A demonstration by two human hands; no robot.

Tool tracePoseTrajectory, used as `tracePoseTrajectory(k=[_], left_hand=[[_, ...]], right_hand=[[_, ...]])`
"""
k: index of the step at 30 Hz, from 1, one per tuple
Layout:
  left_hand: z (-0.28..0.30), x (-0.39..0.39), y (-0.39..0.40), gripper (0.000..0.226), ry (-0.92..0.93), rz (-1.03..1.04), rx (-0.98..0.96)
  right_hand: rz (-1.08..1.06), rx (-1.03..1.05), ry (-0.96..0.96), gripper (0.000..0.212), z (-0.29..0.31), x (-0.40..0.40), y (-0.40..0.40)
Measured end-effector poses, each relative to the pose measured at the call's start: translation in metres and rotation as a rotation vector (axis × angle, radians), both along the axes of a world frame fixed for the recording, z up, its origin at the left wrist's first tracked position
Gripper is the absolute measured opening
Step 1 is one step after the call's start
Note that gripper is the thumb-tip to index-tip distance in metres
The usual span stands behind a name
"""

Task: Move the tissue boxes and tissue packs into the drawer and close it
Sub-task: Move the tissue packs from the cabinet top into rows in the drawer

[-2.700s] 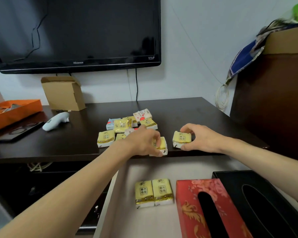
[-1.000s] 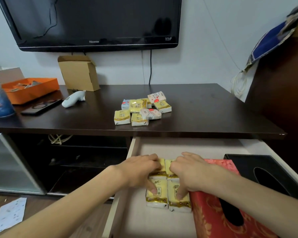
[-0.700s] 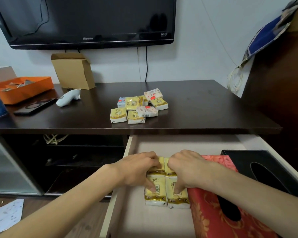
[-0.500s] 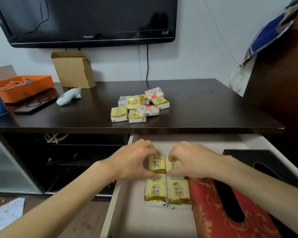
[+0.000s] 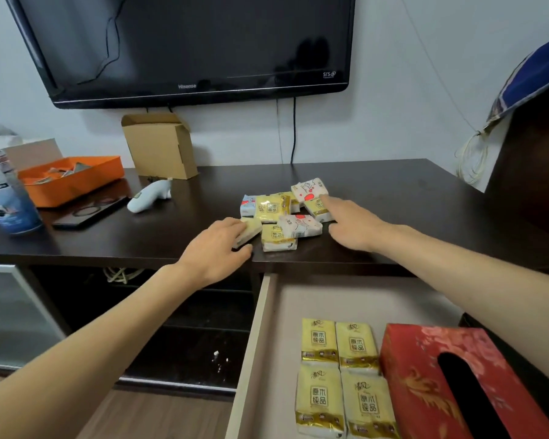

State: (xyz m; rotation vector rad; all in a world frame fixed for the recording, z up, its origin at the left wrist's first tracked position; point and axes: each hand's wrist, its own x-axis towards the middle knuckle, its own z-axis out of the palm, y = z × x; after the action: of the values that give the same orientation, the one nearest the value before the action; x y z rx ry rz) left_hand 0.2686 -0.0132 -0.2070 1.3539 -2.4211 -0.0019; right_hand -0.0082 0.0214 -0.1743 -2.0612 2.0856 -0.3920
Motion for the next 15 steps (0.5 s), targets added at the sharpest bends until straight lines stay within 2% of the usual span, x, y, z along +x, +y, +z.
tracePoseTrajectory(k=[4, 7, 9, 11, 15], left_hand=[[0.01, 0.006, 0.001, 0.052, -0.048, -0.037, -0.013], [0.025, 0.007, -0.001, 0.05, -0.113, -0.034, 0.071], [0.034, 0.007, -0.002, 0.054, -0.136, -0.009, 0.161], [0.039, 0.003, -0.003, 0.056, -0.127, 0.015, 0.226], [0.043, -0.005, -0.002, 0.048, -0.196, 0.014, 0.224]], right_hand=[[0.05, -0.049, 0.274, 0.039, -0.007, -0.01, -0.008], [0.086, -0.15, 0.341, 0.028, -0.008, -0.02, 0.0], [0.097, -0.208, 0.303, 0.018, -0.008, -0.028, 0.009], [0.093, -0.24, 0.217, 0.016, -0.007, -0.035, 0.016], [0.126, -0.184, 0.088, 0.02, -0.005, -0.037, 0.019]])
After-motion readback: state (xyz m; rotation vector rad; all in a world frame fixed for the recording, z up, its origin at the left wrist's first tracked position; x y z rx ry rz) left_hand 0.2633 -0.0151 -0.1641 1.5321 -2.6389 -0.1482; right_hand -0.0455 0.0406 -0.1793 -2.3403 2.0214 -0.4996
